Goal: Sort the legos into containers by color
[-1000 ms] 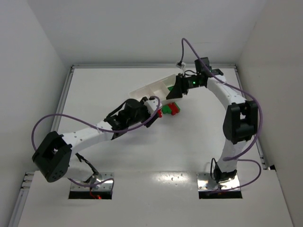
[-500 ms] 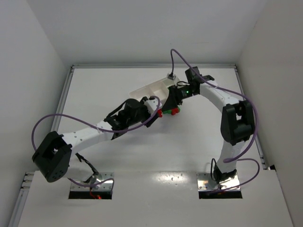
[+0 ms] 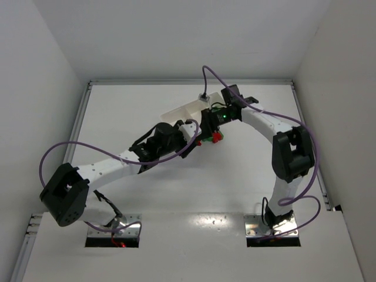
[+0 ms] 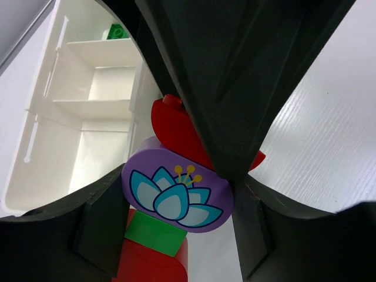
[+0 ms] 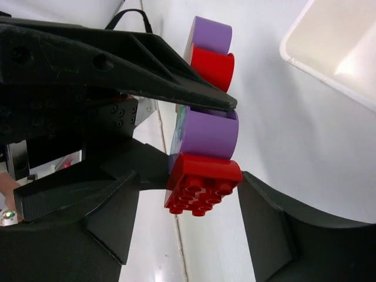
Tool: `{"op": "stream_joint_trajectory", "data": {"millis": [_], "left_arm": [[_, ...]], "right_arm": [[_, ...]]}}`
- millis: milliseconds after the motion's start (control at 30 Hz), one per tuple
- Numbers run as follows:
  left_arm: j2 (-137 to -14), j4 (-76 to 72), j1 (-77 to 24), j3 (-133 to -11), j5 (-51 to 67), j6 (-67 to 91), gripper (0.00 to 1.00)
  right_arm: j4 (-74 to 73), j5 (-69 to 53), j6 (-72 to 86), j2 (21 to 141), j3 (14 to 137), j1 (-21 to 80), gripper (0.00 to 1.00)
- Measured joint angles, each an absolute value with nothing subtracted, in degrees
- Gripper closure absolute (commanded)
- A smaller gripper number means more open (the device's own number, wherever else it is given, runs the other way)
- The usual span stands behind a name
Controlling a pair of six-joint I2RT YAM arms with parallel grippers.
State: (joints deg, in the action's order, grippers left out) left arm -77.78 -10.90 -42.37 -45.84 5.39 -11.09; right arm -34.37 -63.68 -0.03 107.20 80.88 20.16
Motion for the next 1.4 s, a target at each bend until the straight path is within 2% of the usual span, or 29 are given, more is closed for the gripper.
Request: {"op": "stream_joint_trajectory", "data": {"millis": [33, 67, 133, 167, 200, 733, 933, 1300, 1400], "left_arm": [[-77.8, -10.9, -42.4, -45.8, 5.4, -11.1, 1.0], [-77.8, -10.9, -42.4, -45.8, 5.4, -11.1, 1.0], [-77.7, -10.9, -42.4, -45.8, 5.5, -11.1, 1.0], [-77.7, -10.9, -42.4, -45.9, 5.3, -11.4, 1.0], [-77.7, -10.6, -42.4, -45.9, 5.0, -11.4, 1.0], [-75.1, -11.7, -42.0, -41.8, 4.6, -11.4, 1.0], [-74.0, -11.7, -41.5, -41.2, 4.6, -10.9, 1.0], [-73.8, -10.4, -39.5, -42.2, 4.6, -8.3, 1.0], [-73.8, -10.3, -38.7, -42.7, 4.6, -8.2, 1.0]], "right_arm": [[-34.0, -63.5, 0.2, 107.2, 80.9, 20.3, 0.36], [-33.6, -63.5, 0.3, 107.2, 80.9, 20.4, 0.53], [-32.8, -62.4, 0.4, 107.2, 80.9, 20.5, 0.76], [-32.9, -62.2, 1.6, 107.2, 80.8, 20.4, 0.97], [-33.1, -62.2, 1.4, 107.2, 80.8, 20.2, 1.0], [-33.9, -60.3, -0.2, 106.4, 83.2, 18.2, 1.0], [-27.7, -56.4, 3.5, 107.0, 86.7, 16.7, 1.0], [-20.3, -43.3, 7.5, 124.3, 103.5, 17.0, 0.99], [-20.3, -40.6, 6.7, 127.9, 104.7, 17.0, 0.93]]}}
